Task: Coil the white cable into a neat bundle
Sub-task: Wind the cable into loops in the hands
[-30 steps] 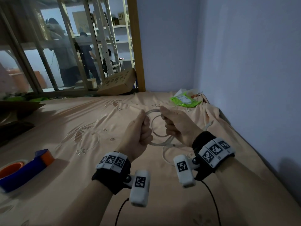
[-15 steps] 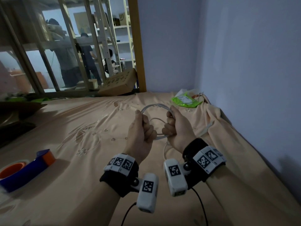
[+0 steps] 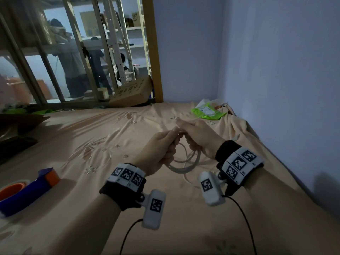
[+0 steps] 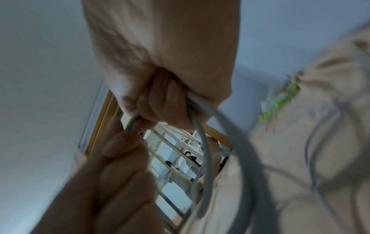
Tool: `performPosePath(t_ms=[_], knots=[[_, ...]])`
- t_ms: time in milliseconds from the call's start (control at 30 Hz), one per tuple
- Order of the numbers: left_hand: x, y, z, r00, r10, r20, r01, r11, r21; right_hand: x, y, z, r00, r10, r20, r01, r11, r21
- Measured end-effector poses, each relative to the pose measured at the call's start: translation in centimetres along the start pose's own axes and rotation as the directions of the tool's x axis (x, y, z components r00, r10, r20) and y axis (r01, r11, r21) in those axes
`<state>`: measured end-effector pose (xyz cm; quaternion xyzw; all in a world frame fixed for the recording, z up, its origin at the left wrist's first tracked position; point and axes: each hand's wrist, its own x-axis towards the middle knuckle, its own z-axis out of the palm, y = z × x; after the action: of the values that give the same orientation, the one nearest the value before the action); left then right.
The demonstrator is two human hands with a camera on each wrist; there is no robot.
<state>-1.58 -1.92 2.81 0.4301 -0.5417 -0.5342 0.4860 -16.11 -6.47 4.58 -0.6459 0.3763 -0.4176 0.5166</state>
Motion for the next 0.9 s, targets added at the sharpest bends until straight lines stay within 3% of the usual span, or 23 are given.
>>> performPosePath(t_ms=[167, 267, 367, 467, 600, 733, 900], knots=[[-0.2, -1.0, 0.1, 0.993, 0.053, -0.108, -0.08, 0.962, -0.26, -0.2, 0.5, -0.2, 0.986, 0.157, 0.061, -0.168, 0.883, 0.438], [-0.1, -1.4, 0.5, 0.98, 0.067, -0.187, -0.139, 0.901, -0.41, -0.5, 1.4, 0.5, 0.989, 0.146, 0.031, -0.143, 0.864, 0.482], [-0.1, -1.5, 0.9, 0.978, 0.082, -0.192, -0.158, 0.892, -0.423, -0.5, 1.7, 1.1, 0.991, 0.12, -0.059, -0.078, 0.874, 0.479], [-0.1, -1.5, 0.6, 0.987, 0.085, -0.134, -0.127, 0.931, -0.342, -0.5, 1.2, 0.8, 0.992, 0.088, -0.086, -0.05, 0.928, 0.37], [-0.2, -0.9, 0.1, 0.995, 0.068, -0.07, -0.083, 0.969, -0.235, -0.5, 1.2, 0.3, 0.998, 0.023, -0.058, -0.019, 0.998, 0.063], [0.0, -0.5, 0.1, 1.0, 0.003, -0.02, -0.003, 1.0, -0.002, -0.4, 1.4, -0.1, 0.997, -0.057, -0.053, 0.038, 0.95, -0.309], [0.3, 0.1, 0.5, 0.999, -0.036, -0.02, 0.038, 0.994, 0.103, -0.3, 1.6, -0.6, 0.989, -0.144, -0.018, 0.124, 0.903, -0.41]])
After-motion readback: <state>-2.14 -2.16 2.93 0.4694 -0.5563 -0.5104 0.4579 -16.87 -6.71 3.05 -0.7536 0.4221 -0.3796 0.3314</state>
